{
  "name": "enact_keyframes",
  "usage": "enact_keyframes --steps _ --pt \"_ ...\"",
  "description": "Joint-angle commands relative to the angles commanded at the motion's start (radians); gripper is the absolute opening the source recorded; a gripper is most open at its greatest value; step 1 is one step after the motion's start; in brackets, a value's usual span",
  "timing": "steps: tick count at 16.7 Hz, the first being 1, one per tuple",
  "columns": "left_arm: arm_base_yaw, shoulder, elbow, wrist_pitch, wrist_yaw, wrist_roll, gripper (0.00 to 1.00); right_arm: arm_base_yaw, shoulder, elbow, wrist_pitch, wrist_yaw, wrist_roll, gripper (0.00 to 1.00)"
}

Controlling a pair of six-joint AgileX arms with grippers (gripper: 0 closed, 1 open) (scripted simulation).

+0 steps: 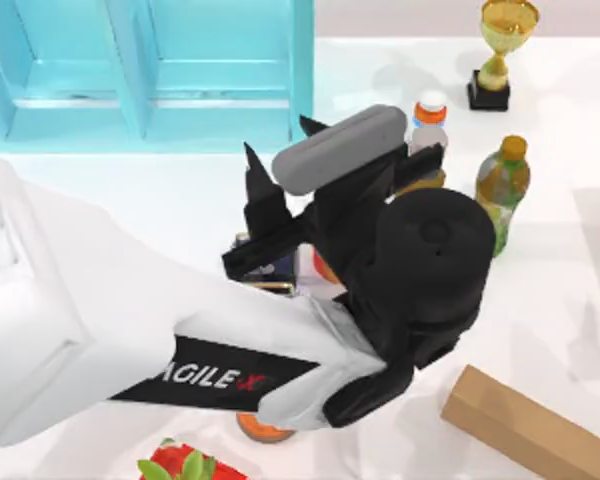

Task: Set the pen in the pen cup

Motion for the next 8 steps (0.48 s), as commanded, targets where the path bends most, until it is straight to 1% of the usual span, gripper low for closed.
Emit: enact_keyframes --steps 2,3,8 --pt "0.0 0.0 0.0 0.0 0.0 0.0 0.98 0.0 0.0 0.0 0.0 0.0 0.0 1.0" --pt "0.0 0.0 0.0 0.0 0.0 0.0 1.0 0.0 0.0 0.0 0.0 0.0 0.0 1.0" --pt "0.0 0.0 0.0 0.0 0.0 0.0 1.0 0.0 0.0 0.0 0.0 0.0 0.0 1.0"
